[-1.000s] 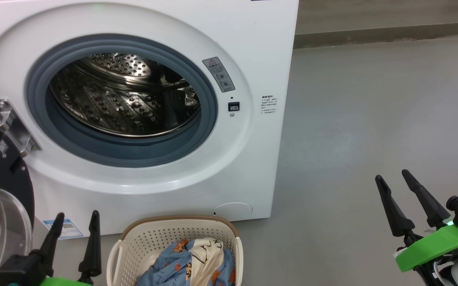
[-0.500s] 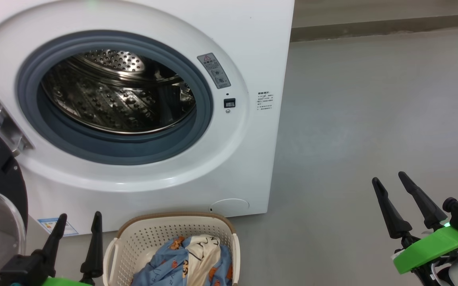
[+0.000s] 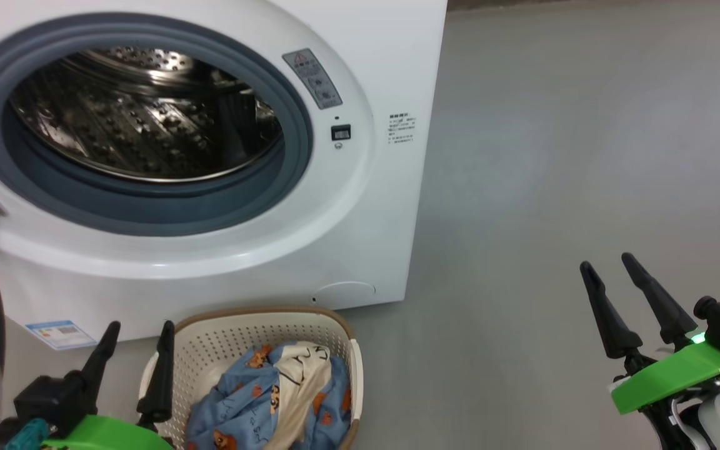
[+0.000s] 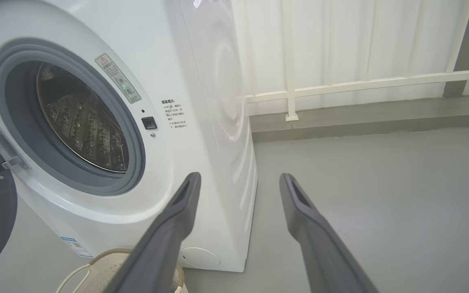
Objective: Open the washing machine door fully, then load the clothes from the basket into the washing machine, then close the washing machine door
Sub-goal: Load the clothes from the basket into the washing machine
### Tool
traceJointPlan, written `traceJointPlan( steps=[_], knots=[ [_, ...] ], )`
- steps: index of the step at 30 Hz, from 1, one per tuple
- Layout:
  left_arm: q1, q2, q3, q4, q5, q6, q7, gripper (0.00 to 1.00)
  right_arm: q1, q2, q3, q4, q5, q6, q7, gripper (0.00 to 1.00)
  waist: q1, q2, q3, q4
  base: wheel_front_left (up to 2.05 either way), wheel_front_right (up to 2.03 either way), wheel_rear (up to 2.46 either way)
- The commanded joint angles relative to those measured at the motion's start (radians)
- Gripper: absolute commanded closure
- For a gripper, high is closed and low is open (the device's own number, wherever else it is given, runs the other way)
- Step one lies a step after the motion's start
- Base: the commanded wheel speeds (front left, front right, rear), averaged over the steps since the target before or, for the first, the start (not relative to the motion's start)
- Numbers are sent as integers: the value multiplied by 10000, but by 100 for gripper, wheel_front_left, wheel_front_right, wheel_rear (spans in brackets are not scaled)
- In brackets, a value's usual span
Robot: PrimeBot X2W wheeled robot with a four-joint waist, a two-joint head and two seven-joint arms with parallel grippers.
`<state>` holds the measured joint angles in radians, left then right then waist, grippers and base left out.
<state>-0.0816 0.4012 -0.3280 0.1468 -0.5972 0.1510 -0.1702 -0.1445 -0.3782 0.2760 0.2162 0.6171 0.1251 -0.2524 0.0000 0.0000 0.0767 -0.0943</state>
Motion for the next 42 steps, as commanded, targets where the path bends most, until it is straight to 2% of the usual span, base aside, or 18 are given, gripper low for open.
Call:
traceJointPlan(
  steps=[1, 10, 13, 15, 21, 33, 42],
  knots=[
    [-576, 372, 320, -128, -15, -28, 14, 0, -337, -150, 6, -278, -45, 56, -94, 0, 0, 0, 504, -197, 0, 0, 0],
    [-1277, 425, -64, 314, 110, -347, 327, 0, -807, 207, -153, -467, -232, 56, -94, 0, 0, 0, 1797, -515, 0, 0, 0],
    [-1535, 411, -243, 673, 150, -485, 497, 0, -986, 301, -165, -527, -289, 56, -94, 0, 0, 0, 2172, -591, 0, 0, 0],
    [-1728, 399, -359, 966, 273, -419, 643, 0, -1104, 348, -170, -549, -316, 56, -94, 0, 0, 0, 2445, -628, 0, 0, 0],
    [-2385, 314, -830, 1769, 421, -764, 1144, 0, -1445, 472, -123, -583, -354, 56, -94, 0, 0, 0, 3150, -701, 0, 0, 0],
    [-4209, -199, -1808, 4988, 700, -1901, 1731, 0, -2231, 865, -3, -555, -389, 56, -94, 0, 0, 0, 4529, -1048, 0, 0, 0],
    [-5437, -341, -2696, 7272, 1270, -2429, 2325, 0, -2560, 1148, 32, -583, -402, 56, -94, 0, 0, 0, 5195, -1477, 0, 0, 0]
  ],
)
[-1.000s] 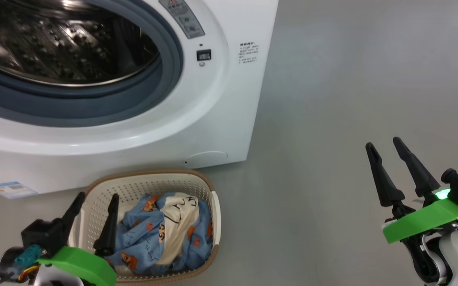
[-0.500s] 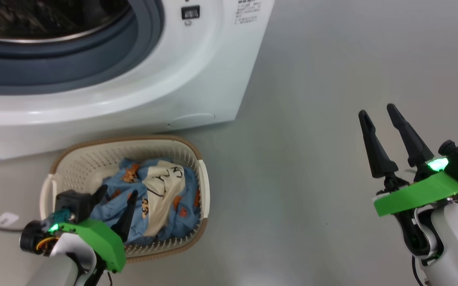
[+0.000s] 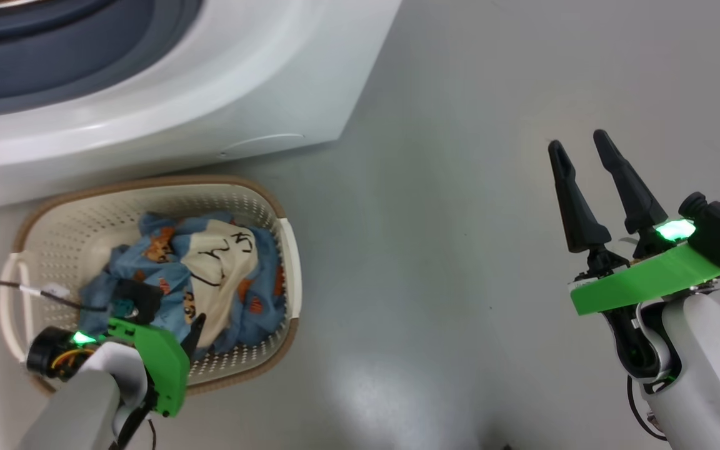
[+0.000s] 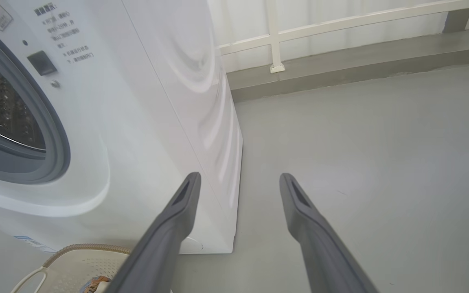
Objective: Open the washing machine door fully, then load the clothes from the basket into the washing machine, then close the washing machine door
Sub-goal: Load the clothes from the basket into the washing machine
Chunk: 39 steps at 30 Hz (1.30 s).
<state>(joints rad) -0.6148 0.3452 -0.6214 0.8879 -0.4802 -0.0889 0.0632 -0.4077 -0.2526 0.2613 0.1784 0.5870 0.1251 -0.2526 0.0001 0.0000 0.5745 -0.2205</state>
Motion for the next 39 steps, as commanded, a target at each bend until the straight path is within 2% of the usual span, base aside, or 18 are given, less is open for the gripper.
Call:
traceJointPlan(
  steps=[1, 8, 13, 19, 24, 25, 26, 27, 28, 30, 39],
  knots=[
    [-228, 200, 176, 48, 142, -56, 8, 0, 39, -78, 185, -209, -99, 56, -92, 0, -1, 0, 280, -265, 0, 0, 0],
    [-1014, -14, -2, 1480, 170, -147, 37, 0, -126, 142, 214, -246, -105, 56, -92, 0, -1, 0, 751, -643, 0, 0, 0],
    [-1509, -42, 86, 2223, 188, 248, -302, 0, -237, 249, 230, -322, -125, 56, -92, 0, -1, 0, 1117, -910, 0, 0, 0],
    [-2050, -126, 104, 2907, 75, 143, -311, 0, -346, 313, 230, -370, -147, 56, -92, 0, -1, 0, 1575, -1138, 0, 0, 0],
    [-2415, -87, 219, 3249, -22, 324, -506, 0, -446, 376, 284, -411, -165, 56, -92, 0, -1, 0, 1798, -1258, 0, 0, 0],
    [-2457, -89, 239, 3316, -49, 334, -553, 12, -461, 386, 301, -410, -171, 56, -92, 0, -1, 0, 1823, -1281, 0, 0, 0],
    [-2488, -83, 235, 3378, -57, 331, -597, 30, -474, 398, 317, -413, -176, 56, -92, 0, -1, 0, 1847, -1305, 0, 0, 0],
    [-2510, -82, 227, 3434, -62, 326, -636, 52, -482, 408, 329, -416, -180, 56, -92, 0, -1, 0, 1862, -1325, 0, 0, 0],
    [-2527, -89, 226, 3483, -79, 314, -668, 62, -485, 413, 333, -414, -186, 56, -92, 0, -1, 0, 1871, -1337, 0, 0, 0],
    [-2554, -108, 202, 3568, -89, 293, -723, 100, -480, 414, 329, -398, -200, 56, -92, 0, -1, 0, 1879, -1344, 0, 0, 0],
    [-2467, -331, 31, 3769, -114, 104, -1249, 100, -476, 327, 370, -284, -251, 56, -92, 0, -1, 0, 1444, -1127, 0, 0, 0]
  ],
)
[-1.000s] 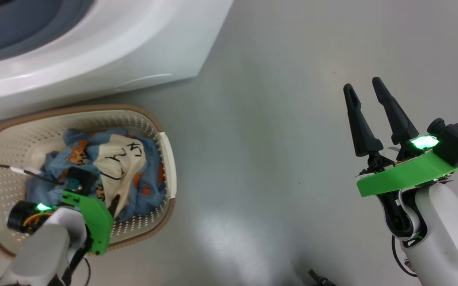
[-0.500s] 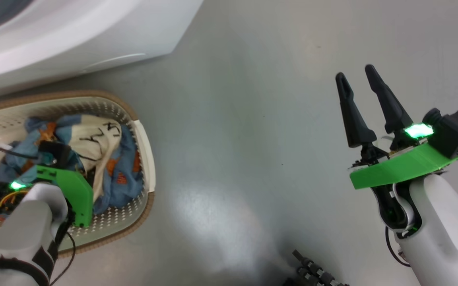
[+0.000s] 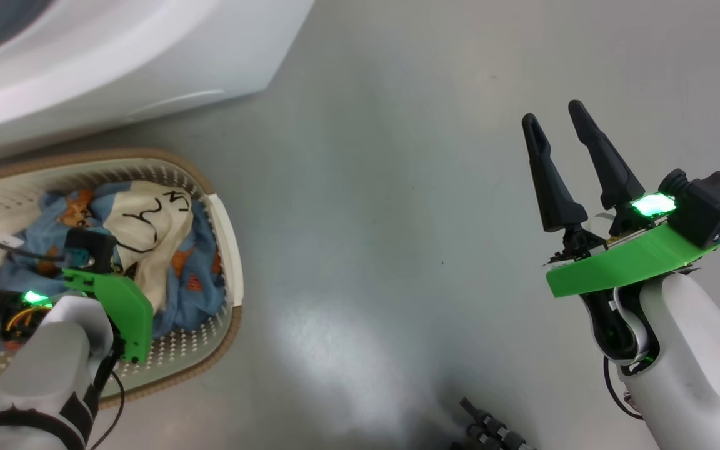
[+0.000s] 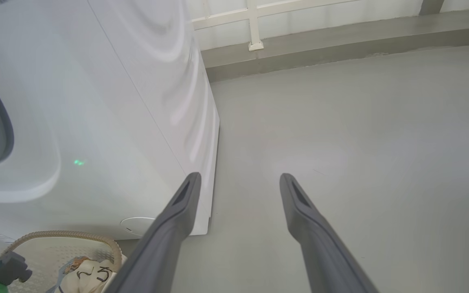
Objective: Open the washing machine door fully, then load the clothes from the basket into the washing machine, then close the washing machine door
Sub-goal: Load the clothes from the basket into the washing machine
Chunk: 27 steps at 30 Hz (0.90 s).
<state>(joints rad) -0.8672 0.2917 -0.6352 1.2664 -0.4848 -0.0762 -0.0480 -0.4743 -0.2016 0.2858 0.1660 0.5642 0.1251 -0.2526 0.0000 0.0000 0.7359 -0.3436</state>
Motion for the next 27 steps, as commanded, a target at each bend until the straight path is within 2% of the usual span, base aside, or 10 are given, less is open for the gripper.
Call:
traceJointPlan(
  steps=[1, 15, 21, 27],
  knots=[
    [95, 178, 112, -8, -37, -59, -239, 100, 194, -208, 128, -148, -21, 56, -92, 0, 0, 0, -276, 136, 0, 0, 0],
    [1125, -375, 296, -204, -770, -486, -1819, 100, 706, -699, 124, 112, 56, 56, -92, 0, 0, 0, -2192, 841, 0, 0, 0],
    [1639, -447, 454, -970, -1067, -530, -2105, 100, 1060, -845, 153, 360, 169, 56, -92, 0, 0, 0, -3117, 1236, 0, 0, 0],
    [2356, -381, 951, -2331, -1241, -536, -2133, 100, 1410, -1057, 177, 566, 295, 56, -92, 0, 0, 0, -3971, 1629, 0, 0, 0]
  ],
)
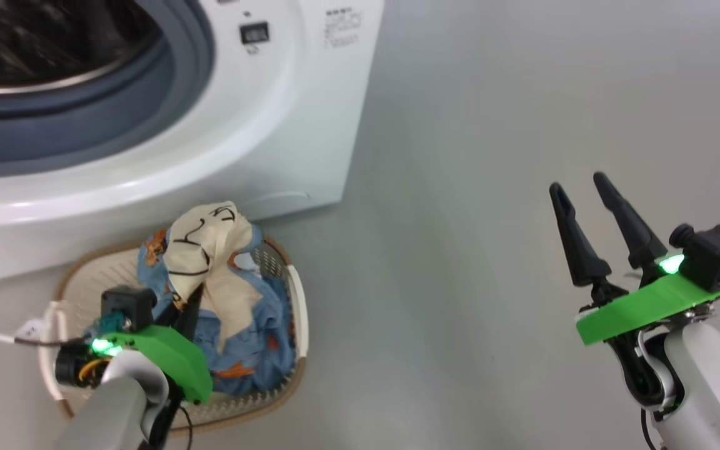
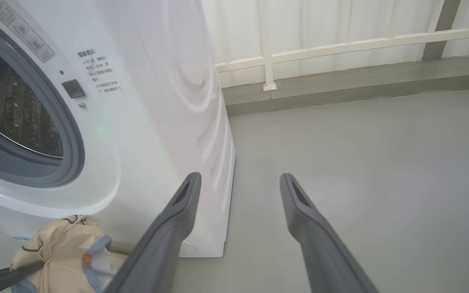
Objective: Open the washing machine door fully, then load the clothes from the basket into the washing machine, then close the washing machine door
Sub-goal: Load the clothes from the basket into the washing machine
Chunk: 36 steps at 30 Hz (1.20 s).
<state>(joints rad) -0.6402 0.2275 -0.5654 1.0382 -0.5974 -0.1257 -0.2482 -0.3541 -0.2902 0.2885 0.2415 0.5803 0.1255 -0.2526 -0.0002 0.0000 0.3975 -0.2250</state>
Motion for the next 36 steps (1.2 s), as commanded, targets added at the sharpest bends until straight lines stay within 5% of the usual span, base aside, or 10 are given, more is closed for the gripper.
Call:
traceJointPlan(
  steps=[1, 18, 36],
  knots=[
    [238, 273, 328, -249, -99, -21, -132, 100, 273, -200, 157, -157, 151, 52, -92, 0, 2, 0, -734, 500, 0, 0, 0],
    [2621, 376, 1859, -3766, 34, 674, -135, 100, 1492, -650, 323, 424, 503, 52, -92, 0, 2, 0, -3102, 1258, 0, 0, 0],
    [4512, 1068, 2799, -7834, 94, 2197, 104, 100, 2025, -866, 511, 330, 664, 52, -92, 0, 2, 0, -4052, 1369, 0, 0, 0]
  ],
)
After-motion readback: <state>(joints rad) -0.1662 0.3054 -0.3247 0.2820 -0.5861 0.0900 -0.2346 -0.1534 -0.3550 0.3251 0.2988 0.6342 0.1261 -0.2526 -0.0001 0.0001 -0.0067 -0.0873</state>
